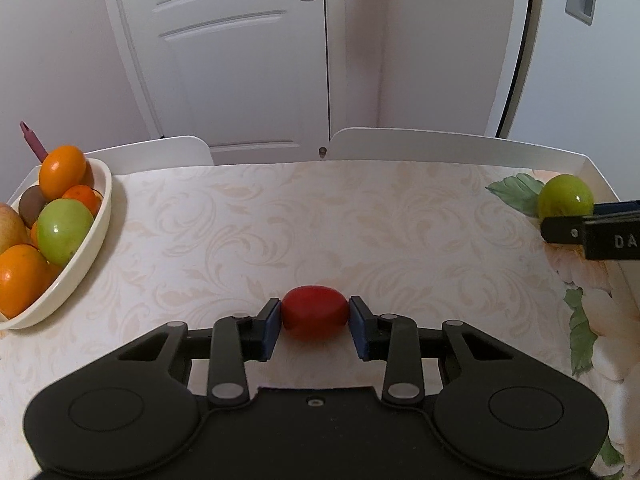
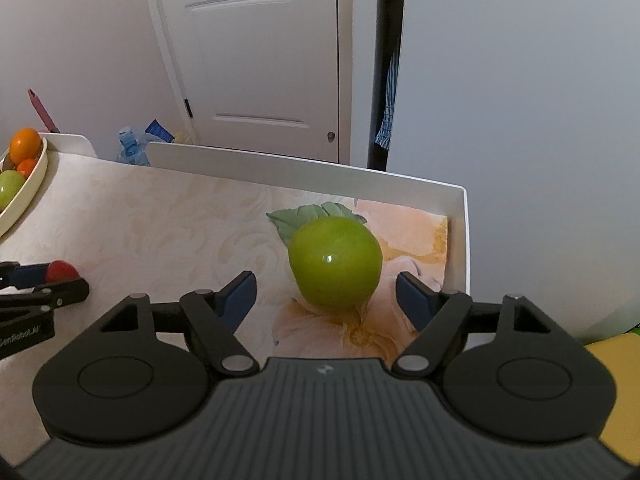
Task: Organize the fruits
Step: 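Grasp the red tomato with the left tool while the right tool grasps the green apple, then carry the tomato and green apple into the bowl and open both tools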
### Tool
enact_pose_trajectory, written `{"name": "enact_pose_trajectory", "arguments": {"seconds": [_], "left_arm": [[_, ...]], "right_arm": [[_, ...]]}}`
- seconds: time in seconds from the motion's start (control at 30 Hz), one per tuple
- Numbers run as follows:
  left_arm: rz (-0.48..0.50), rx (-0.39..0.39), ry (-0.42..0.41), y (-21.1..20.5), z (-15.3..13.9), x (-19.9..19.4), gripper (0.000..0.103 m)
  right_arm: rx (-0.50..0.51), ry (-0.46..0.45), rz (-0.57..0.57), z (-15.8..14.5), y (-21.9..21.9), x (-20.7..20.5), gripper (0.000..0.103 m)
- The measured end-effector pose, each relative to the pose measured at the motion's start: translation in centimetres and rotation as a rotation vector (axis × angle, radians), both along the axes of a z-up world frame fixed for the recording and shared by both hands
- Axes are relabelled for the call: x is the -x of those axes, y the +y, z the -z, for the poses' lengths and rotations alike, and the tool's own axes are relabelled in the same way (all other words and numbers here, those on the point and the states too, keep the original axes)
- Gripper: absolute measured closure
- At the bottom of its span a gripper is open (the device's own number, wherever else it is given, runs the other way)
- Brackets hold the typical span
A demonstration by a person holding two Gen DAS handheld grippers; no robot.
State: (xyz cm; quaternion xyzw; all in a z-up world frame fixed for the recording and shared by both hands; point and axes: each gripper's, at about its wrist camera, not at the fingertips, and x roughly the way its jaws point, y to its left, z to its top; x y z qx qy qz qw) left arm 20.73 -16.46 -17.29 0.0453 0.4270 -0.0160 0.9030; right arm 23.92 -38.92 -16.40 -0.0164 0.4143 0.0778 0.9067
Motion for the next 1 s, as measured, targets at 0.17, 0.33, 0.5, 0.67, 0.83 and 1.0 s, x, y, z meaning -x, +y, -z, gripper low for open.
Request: {"name": "enact_pose_trajectory", "arguments": {"seconds": [0.17, 0.33, 0.5, 0.67, 0.83, 1.0], "left_arm": [[0.010, -0.009, 0.000, 0.1, -0.1, 0.2, 0.063], [0.007, -0.006, -0.007, 0.5, -0.4, 0.7, 0.063], [0.003, 0.004, -0.021, 1.3, -1.1, 1.3, 0.063], [-0.009, 0.014, -0.044, 2.6, -2.1, 2.2, 0.063], [-0.033, 0.017, -0.079, 4.6, -3.8, 3.1, 0.063], [-0.065, 0.019, -0.111, 7.3, -5.5, 4.0, 0.063]], "right_arm": [[-0.002, -0.004, 0.008, 0.1, 0.0, -0.5, 0.019], [0.008, -0.005, 0.021, 0.1, 0.2, -0.9, 0.032], [-0.026, 0.003, 0.016, -0.4, 0.3, -1.0, 0.036], [-0.042, -0.014, -0.009, -1.7, 2.0, -0.3, 0.036], [-0.059, -0.034, -0.051, -3.4, 4.9, 0.3, 0.036], [-0.077, -0.050, -0.101, -5.2, 8.3, 0.9, 0.036]]}}
